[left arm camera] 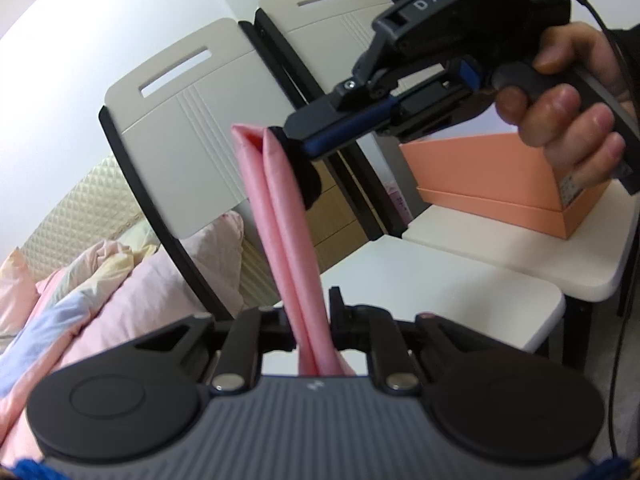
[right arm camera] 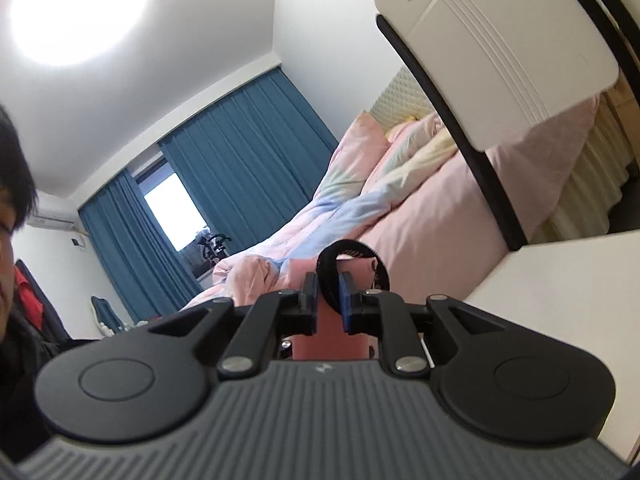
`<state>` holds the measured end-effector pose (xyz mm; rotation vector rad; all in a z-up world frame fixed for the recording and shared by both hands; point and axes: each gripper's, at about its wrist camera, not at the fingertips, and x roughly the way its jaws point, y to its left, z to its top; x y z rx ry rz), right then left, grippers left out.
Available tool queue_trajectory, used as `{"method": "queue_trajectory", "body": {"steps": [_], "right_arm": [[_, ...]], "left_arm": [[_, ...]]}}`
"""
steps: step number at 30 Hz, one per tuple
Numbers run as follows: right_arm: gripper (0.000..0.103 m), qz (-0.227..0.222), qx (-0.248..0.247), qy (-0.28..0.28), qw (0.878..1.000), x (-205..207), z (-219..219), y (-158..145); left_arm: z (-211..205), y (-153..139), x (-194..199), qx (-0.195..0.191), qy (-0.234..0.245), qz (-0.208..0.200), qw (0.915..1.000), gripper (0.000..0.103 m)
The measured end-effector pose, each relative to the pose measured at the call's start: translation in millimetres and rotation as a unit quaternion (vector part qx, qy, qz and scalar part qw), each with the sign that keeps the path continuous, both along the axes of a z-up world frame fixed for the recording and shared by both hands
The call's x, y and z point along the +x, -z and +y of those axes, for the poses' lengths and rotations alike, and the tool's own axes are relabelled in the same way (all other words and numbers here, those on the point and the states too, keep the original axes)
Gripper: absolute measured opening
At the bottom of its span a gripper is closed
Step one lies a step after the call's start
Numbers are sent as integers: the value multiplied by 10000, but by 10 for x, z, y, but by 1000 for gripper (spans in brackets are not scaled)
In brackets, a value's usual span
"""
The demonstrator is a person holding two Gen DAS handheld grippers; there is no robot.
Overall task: Fold shopping bag
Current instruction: 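Carry the black band with the right tool to the strip's folded end, then slip the band over the strip's folded end with the right tool while the left tool holds it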
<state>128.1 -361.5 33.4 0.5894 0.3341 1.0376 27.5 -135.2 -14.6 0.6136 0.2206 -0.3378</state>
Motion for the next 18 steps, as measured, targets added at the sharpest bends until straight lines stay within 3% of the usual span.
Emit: {"method": "queue_trajectory", "body": {"steps": [2,4,7,11,14,15,18], "right_arm": [[26,-126,-39,44,9999,-27,19,-28],[42,-281,-125,101,9995,-56,58,-63],[53,-423,-203,166,9988,-89,115,-104],[52,-222,-377,458,9980,-53,192,-87],[40,-234,-589,511,9967,-48,258,-82],[30,-282,-698,498,9959,-61,289,-84],[26,-349,-755,507,9952,-88,355,-79]], "left_arm": [[-22,22,-8,90,-16,-55,9999,15],[-45,46,-13,194,-38,-113,9997,15],[-81,90,-11,393,-142,-242,9988,14],[-108,134,15,568,-324,-338,9973,14],[-105,144,34,594,-465,-357,9965,16],[-95,134,44,562,-514,-360,9964,18],[-61,104,65,437,-557,-301,9970,23]]}}
